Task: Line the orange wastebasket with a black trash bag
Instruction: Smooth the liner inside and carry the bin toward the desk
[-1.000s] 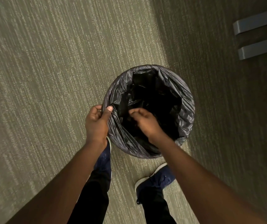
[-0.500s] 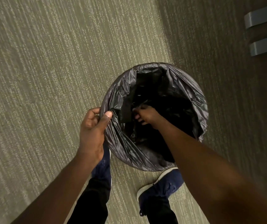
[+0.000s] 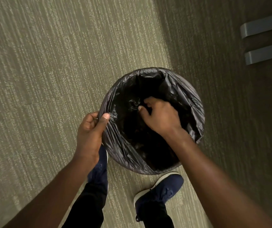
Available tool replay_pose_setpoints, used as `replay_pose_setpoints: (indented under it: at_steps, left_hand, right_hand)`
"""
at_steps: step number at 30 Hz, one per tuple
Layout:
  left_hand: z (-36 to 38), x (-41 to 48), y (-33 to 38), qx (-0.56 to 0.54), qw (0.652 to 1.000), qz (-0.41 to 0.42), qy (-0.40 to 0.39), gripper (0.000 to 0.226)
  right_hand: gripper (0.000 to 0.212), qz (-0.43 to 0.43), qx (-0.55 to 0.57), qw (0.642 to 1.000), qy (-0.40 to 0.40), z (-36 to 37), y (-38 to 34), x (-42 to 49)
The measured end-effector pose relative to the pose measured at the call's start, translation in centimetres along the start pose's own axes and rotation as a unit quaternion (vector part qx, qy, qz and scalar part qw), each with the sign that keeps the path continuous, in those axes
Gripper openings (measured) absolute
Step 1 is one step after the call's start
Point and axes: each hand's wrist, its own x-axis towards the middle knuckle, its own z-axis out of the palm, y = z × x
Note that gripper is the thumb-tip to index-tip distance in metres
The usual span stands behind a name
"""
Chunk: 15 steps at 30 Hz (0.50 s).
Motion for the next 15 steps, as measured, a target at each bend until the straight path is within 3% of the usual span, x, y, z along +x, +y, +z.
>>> replay_pose_setpoints:
  at_steps: [2, 4, 5, 7, 10, 12, 15]
  left_hand:
    - [-0.1, -0.6, -0.3, 0.045, 0.999, 0.009, 0.021, 0.026]
    - [-0.3, -1.3, -0.6, 0.085, 0.995, 0.011, 0.047, 0.04]
    - [-0.3, -1.7, -0.7, 0.097, 0.994, 0.005, 0.056, 0.047]
    - [-0.2, -2.7, -1.0, 0.116, 0.991, -0.011, 0.072, 0.065]
    - [0.2, -4.6, -1.8, 0.115, 0.989, -0.041, 0.089, 0.075]
    - [0.4, -5.7, -2.5, 0.107, 0.988, -0.079, 0.077, 0.066]
    - [0.6, -7.1, -3.7, 0.077, 0.986, -0.143, 0.041, 0.039]
  right_hand:
    - [0.039, -0.103, 0.043, 0.972, 0.209, -3.4, -0.4, -1.8]
    - [0.048, -0.134, 0.019, 0.935, 0.328, -5.0, 0.4, -2.6]
    - [0.057, -0.103, -0.006, 0.942, 0.318, -5.3, 1.0, -2.8]
    - [0.072, 0.003, -0.036, 0.977, 0.212, -5.1, 2.5, -2.8]
    - [0.081, 0.07, 0.024, 0.989, 0.127, -4.9, 5.2, -2.3]
    - [0.077, 0.103, 0.095, 0.983, 0.122, -5.2, 6.9, -1.7]
    - [0.054, 0.166, 0.161, 0.971, 0.064, -5.4, 9.0, -1.5]
